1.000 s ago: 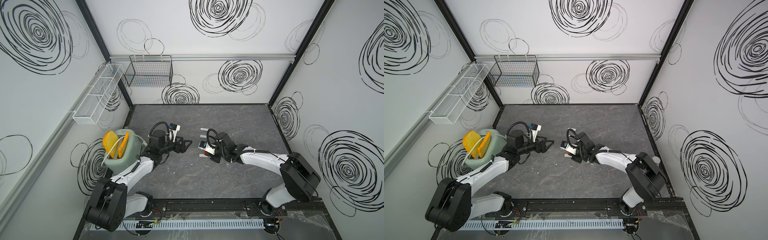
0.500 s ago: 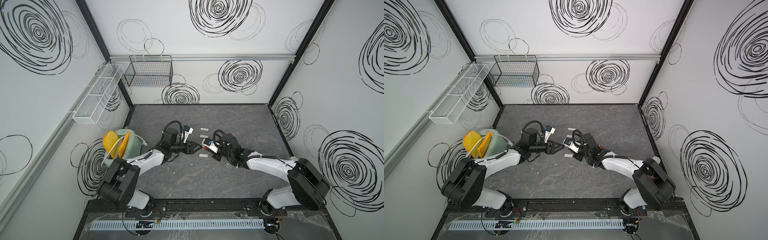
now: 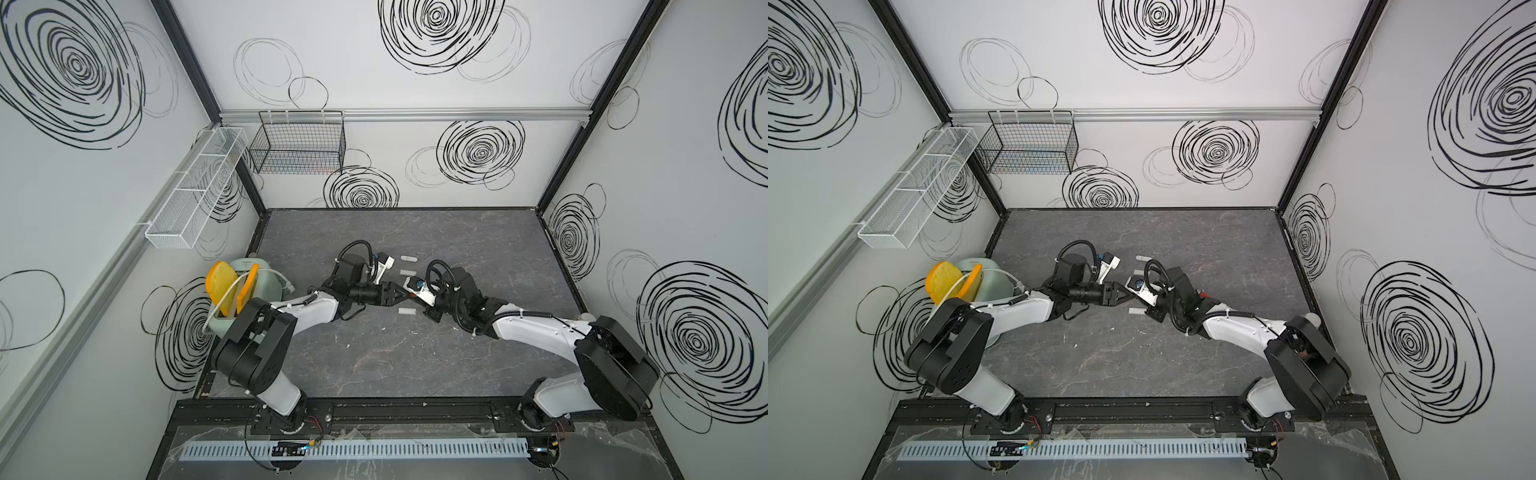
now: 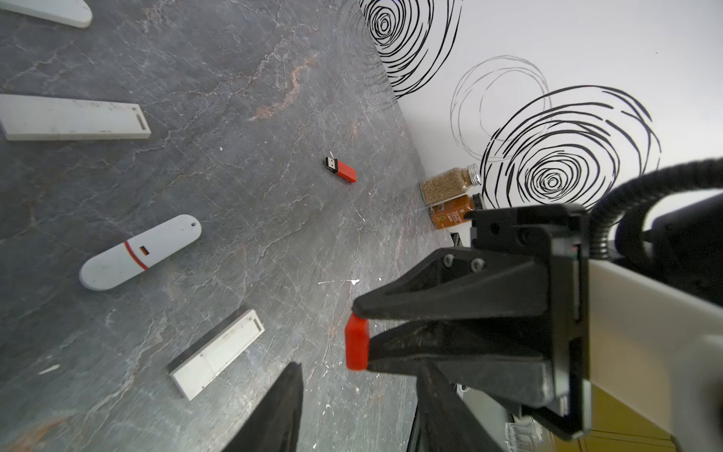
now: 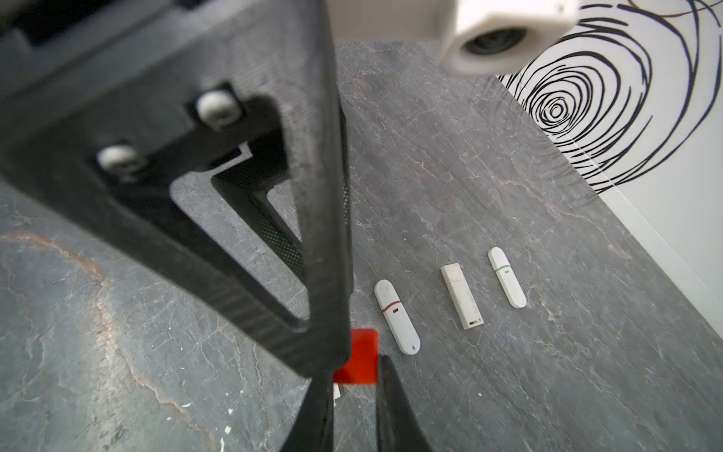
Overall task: Close the usb drive cover
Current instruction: Pick up the cover from the center of the board.
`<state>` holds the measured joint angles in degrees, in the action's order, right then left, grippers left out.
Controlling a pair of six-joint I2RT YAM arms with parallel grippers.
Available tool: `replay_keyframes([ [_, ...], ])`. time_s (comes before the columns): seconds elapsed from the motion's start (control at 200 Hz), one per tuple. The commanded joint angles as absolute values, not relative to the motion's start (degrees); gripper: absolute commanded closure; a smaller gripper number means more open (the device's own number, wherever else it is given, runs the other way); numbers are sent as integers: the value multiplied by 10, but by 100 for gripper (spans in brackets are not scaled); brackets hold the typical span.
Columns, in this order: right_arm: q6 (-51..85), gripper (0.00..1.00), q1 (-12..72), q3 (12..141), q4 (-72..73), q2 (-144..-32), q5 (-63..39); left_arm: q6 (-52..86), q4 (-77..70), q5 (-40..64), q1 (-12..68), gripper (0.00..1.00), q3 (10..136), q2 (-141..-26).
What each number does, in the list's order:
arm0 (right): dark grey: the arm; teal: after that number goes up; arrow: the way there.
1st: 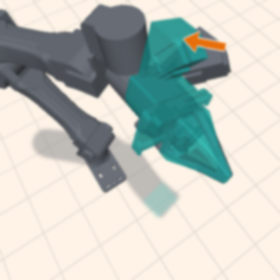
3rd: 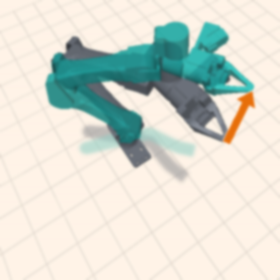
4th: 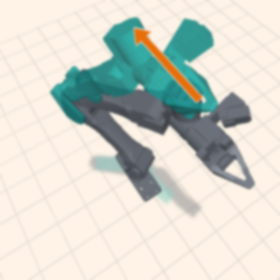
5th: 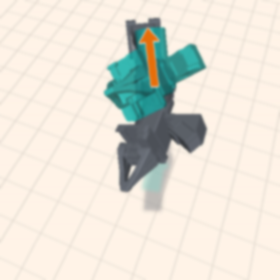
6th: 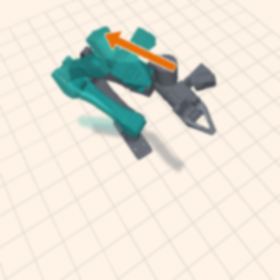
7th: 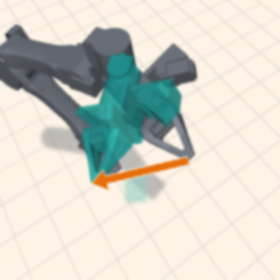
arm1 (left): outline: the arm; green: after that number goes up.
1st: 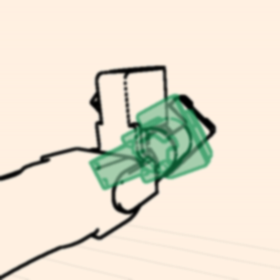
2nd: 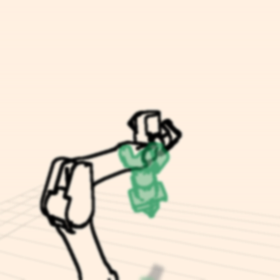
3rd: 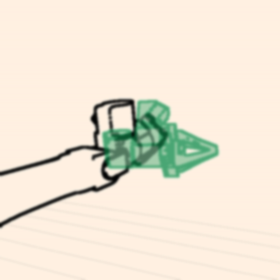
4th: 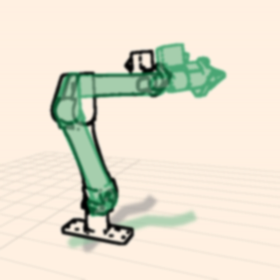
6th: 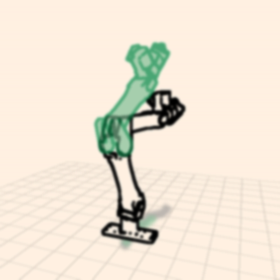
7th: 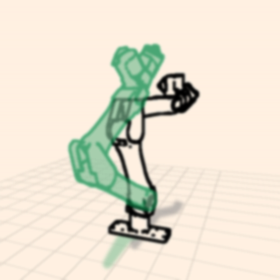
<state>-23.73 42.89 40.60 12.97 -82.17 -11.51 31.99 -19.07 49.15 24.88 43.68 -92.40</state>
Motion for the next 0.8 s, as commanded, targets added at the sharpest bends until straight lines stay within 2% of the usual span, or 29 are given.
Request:
replay_keyframes([
  [0.0,-239,89,433,410,146,-825,-123,341,-225,511,253,53,456,-937],
  [0.225,-241,89,436,419,143,-830,-124,351,-228,516,261,63,465,-953],
  [0.565,-241,89,443,425,137,-832,-120,355,-226,516,264,85,468,-954],
  [0.795,-243,87,446,420,135,-822,-120,354,-224,511,261,95,466,-949],
])
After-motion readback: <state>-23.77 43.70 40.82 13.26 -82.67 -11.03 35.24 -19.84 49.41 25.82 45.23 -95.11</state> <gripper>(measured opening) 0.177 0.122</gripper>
